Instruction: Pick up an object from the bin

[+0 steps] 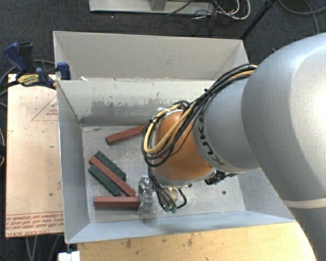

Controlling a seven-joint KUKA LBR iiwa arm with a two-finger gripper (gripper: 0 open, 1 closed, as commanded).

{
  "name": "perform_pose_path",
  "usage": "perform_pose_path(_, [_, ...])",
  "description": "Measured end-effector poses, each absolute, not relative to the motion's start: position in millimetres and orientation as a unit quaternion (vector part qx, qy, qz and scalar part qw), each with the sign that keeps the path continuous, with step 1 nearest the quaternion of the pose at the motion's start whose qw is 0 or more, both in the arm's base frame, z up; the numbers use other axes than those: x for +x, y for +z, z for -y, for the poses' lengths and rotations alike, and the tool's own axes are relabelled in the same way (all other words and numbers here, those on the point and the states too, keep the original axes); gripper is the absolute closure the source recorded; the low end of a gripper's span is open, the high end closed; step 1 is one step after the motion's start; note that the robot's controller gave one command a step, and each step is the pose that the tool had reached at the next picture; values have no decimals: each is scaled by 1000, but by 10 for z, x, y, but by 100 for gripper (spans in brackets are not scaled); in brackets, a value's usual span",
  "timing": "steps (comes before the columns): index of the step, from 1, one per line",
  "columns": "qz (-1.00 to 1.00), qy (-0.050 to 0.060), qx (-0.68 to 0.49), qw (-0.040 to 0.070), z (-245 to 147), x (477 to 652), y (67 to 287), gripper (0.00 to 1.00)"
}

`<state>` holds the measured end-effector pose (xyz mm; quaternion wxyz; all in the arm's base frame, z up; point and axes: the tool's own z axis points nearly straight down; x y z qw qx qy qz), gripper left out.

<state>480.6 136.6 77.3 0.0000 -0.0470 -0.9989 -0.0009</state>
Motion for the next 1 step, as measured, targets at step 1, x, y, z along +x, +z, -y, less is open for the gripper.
perform_pose_path(1, [999,-1,-47,0,-1365,4806,773,100])
